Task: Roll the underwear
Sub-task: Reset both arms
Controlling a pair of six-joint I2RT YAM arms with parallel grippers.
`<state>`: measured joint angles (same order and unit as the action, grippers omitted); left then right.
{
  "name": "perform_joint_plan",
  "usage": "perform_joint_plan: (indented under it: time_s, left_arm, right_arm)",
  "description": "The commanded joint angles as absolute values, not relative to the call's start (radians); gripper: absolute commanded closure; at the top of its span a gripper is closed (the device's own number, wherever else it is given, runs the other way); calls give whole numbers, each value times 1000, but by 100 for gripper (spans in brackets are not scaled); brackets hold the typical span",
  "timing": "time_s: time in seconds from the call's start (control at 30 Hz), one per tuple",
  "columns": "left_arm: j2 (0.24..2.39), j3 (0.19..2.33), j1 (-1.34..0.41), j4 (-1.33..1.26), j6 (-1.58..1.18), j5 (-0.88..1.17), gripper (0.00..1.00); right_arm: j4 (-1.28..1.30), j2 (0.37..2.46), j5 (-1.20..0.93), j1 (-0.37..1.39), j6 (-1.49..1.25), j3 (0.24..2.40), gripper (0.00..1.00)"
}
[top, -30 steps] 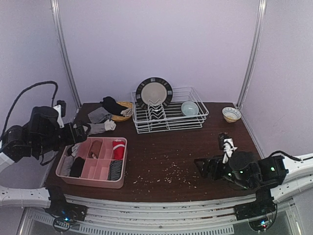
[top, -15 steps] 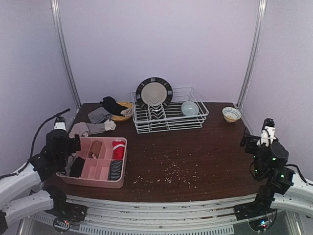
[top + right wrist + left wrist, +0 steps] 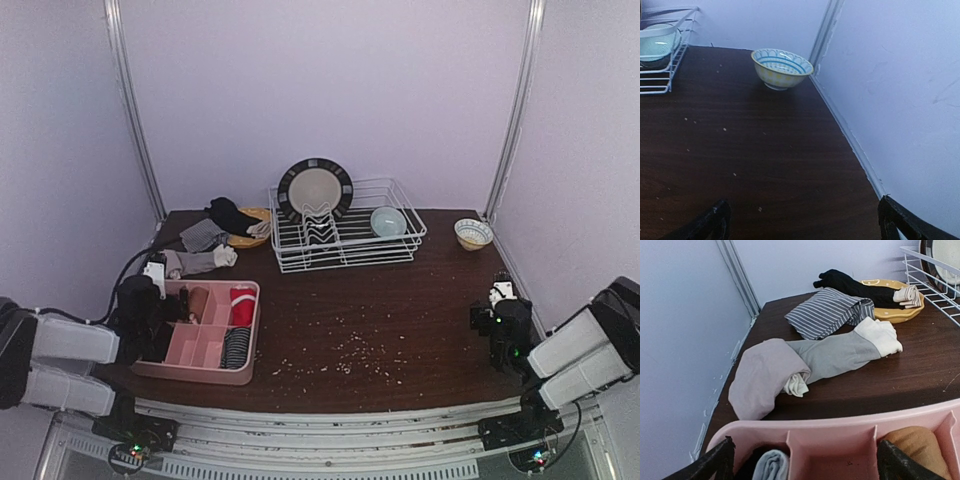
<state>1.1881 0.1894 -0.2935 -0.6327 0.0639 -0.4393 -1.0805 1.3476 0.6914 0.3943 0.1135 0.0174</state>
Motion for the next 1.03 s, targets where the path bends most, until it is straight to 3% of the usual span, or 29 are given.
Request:
perform_joint_plan:
  time_s: [0.0, 0.13, 0.2, 0.3, 0.43, 1.0]
  left_arm:
    - [1377, 254, -279, -999, 224, -326, 2]
    - [1558, 261, -238, -1204, 244, -315, 2]
    - [1600, 233, -154, -1275, 121, -306, 2]
    - [1560, 312, -110, -1055, 58, -284, 2]
    - [1565, 362, -92, -940, 49, -253, 2]
    - [1568, 396, -93, -935, 52, -261, 2]
  right_arm:
    - [-1481, 1539, 442, 345, 217, 113, 0]
    - [-1492, 1598, 491, 290, 141, 150, 0]
    - [-1454, 1594, 460, 232, 60, 153, 0]
    - [-1414, 1623, 386, 168, 23, 188, 0]
    - [-1051, 1565, 348, 118, -45, 332, 0]
    - [-1060, 1562, 320, 87, -66, 328, 0]
